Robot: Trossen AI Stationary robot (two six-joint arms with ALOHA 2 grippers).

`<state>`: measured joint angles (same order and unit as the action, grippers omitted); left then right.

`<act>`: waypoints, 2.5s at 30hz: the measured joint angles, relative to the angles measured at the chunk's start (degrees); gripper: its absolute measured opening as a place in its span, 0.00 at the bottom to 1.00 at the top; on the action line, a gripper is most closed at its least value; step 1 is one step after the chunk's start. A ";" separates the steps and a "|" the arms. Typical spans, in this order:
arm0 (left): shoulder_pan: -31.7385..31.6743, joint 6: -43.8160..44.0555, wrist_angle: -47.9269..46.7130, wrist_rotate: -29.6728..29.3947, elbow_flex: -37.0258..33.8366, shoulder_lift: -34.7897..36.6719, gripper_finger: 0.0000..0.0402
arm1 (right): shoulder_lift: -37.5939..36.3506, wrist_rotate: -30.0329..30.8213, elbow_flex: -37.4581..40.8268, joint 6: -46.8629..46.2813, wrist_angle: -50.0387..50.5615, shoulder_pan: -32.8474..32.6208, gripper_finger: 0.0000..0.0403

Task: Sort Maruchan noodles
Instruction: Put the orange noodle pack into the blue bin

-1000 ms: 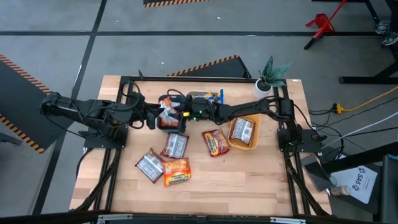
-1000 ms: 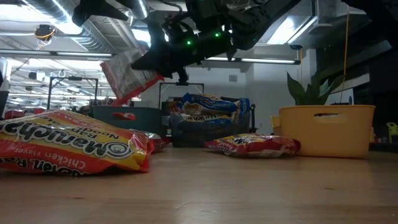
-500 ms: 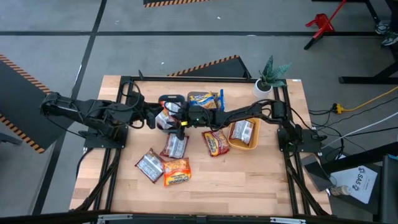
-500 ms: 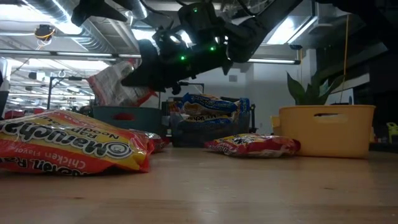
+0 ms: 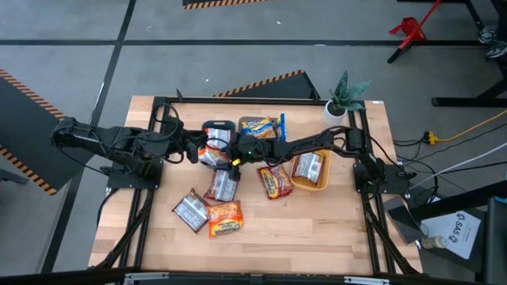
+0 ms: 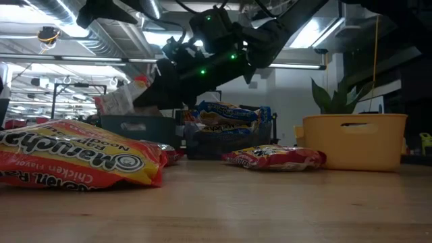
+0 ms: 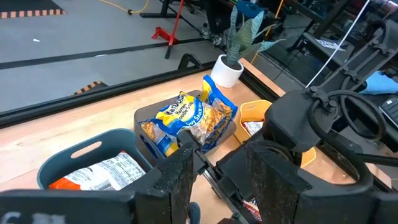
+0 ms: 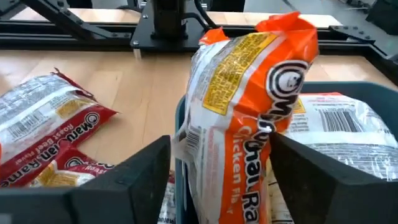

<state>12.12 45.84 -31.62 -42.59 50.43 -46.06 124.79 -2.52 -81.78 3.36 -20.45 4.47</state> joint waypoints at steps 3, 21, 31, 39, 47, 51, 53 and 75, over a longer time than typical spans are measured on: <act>0.00 0.00 -0.11 0.02 0.00 0.01 0.35 | -1.57 -0.02 0.00 1.19 2.15 0.02 0.65; 8.62 0.77 -0.89 27.63 -3.99 -6.76 0.35 | -18.62 -7.56 -0.07 -6.15 41.90 -8.82 0.66; 30.11 14.21 14.63 13.56 -10.81 -23.54 0.31 | -13.71 -4.78 -0.19 -10.64 31.88 -15.45 0.66; 34.79 19.87 17.48 15.97 -8.84 -36.80 0.30 | -7.22 -7.61 0.02 -12.01 27.33 -15.19 0.66; 35.24 24.82 19.35 13.43 -8.13 -46.16 0.30 | -6.44 -8.07 0.02 -12.06 26.99 -15.32 0.66; 34.58 27.41 20.01 14.07 -7.99 -49.71 0.30 | -6.44 -9.05 0.02 -12.25 27.15 -14.81 0.66; 34.37 27.91 20.60 14.79 -7.85 -50.87 0.30 | -6.44 -9.11 0.02 -12.31 27.84 -14.49 0.66; 33.13 29.20 22.47 14.21 -8.07 -52.22 0.30 | 0.73 -26.67 0.02 -30.44 21.56 -11.34 0.66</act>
<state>45.25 75.04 -9.15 -28.38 42.37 -98.28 125.51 -29.20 -81.76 -27.08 1.11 -6.87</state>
